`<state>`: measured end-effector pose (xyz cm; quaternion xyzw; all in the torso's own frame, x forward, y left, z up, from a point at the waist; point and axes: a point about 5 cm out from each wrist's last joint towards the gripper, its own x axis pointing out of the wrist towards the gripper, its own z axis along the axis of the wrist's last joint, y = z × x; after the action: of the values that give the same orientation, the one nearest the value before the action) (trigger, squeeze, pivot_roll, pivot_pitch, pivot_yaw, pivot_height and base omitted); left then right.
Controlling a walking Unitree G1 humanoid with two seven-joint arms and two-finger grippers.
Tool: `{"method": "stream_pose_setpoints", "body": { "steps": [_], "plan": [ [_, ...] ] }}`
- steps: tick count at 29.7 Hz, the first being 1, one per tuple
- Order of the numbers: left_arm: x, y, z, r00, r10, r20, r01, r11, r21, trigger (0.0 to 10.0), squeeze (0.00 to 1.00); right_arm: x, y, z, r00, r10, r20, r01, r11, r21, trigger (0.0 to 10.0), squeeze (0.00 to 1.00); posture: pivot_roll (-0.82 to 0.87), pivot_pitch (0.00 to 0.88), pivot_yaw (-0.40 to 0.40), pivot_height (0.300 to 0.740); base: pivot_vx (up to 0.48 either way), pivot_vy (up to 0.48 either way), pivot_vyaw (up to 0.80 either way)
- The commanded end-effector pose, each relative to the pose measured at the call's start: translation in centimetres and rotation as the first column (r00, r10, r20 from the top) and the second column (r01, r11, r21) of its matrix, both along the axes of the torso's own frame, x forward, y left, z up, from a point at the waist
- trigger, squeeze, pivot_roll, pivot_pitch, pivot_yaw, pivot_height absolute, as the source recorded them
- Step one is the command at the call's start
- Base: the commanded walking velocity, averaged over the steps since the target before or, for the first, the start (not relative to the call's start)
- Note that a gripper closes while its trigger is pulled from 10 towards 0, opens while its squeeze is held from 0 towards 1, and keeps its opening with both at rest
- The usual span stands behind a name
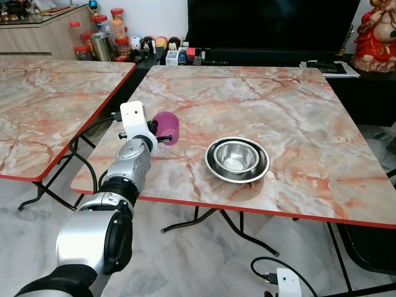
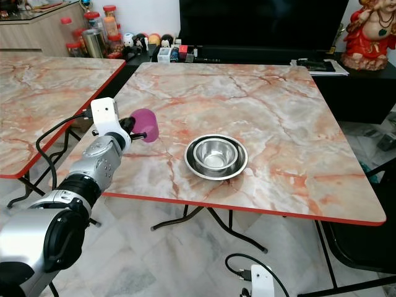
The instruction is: Setting the table
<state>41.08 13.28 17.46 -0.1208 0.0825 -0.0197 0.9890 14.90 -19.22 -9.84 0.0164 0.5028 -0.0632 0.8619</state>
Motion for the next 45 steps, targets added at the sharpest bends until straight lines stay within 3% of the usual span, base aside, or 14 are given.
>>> {"method": "stream_pose_setpoints", "body": {
  "steps": [1, 6, 12, 18, 21, 39, 40, 41, 45],
  "plan": [
    [0.1, -0.6, 0.2, 0.999, -0.01, -0.039, 0.009, 1.0, -0.023, 10.0, 0.0, -0.1, -0.3, 0.0, 1.0, -0.014, 0.008, 0.014, 1.0, -0.004, 10.0, 0.0, -0.08, 0.0, 0.033, 0.74, 0.0, 0.0, 0.0],
    [-0.1, -1.4, -0.6, 0.994, -0.033, -0.105, 0.035, 0.999, 0.022, 10.0, 0.0, -0.9, -0.5, -0.2, 1.0, -0.014, -0.004, 0.014, 1.0, -0.008, 10.0, 0.0, -0.08, 0.0, 0.031, 0.74, 0.0, 0.0, 0.0],
    [-0.3, -1.9, -1.2, 0.989, -0.035, -0.143, 0.038, 0.999, 0.014, 10.0, 0.0, -1.7, -0.7, -0.4, 1.0, -0.013, -0.014, 0.013, 1.0, -0.011, 10.0, 0.0, -0.1, 0.0, 0.032, 0.74, 0.0, 0.0, 0.0],
    [-0.3, -1.9, -1.3, 0.988, -0.035, -0.152, 0.037, 0.999, 0.014, 10.0, 0.0, -1.8, -0.7, -0.4, 1.0, -0.013, -0.014, 0.013, 1.0, -0.011, 10.0, 0.0, -0.1, 0.0, 0.032, 0.74, 0.0, 0.0, 0.0],
    [-0.7, -2.0, -2.3, 0.981, -0.048, -0.186, 0.056, 0.998, 0.038, 10.0, 0.0, -3.0, -0.4, -0.9, 0.999, -0.037, -0.033, 0.036, 0.999, -0.008, 10.0, 0.0, -0.1, 0.003, 0.066, 0.74, 0.0, 0.0, 0.0],
    [-1.3, -3.1, -3.6, 0.969, -0.098, -0.228, 0.108, 0.994, 0.03, 10.0, 0.01, -4.8, 0.5, -1.4, 0.995, -0.079, -0.059, 0.079, 0.997, 0.008, 10.0, 0.0, -0.11, 0.038, 0.113, 0.74, 0.0, 0.0, 0.0],
    [-1.3, -3.2, -3.6, 0.968, -0.102, -0.229, 0.112, 0.993, 0.027, 10.0, 0.38, -4.9, 0.5, -1.4, 0.995, -0.081, -0.06, 0.081, 0.997, 0.007, 10.0, 0.0, -0.11, 0.041, 0.114, 0.74, 0.0, 0.0, 0.0],
    [-1.3, -3.2, -3.6, 0.968, -0.104, -0.229, 0.113, 0.993, 0.027, 10.0, 0.54, -5.0, 0.4, -1.4, 0.995, -0.08, -0.061, 0.08, 0.997, 0.005, 10.0, 0.0, -0.11, 0.041, 0.114, 0.74, 0.0, 0.0, 0.0],
    [-1.3, -3.3, -3.6, 0.968, -0.105, -0.228, 0.114, 0.993, 0.025, 10.0, 0.55, -4.7, 0.2, -1.3, 0.997, -0.058, -0.047, 0.058, 0.998, -0.006, 10.0, 0.0, -0.11, 0.034, 0.107, 0.74, 0.0, 0.0, 0.0]
  ]
}}
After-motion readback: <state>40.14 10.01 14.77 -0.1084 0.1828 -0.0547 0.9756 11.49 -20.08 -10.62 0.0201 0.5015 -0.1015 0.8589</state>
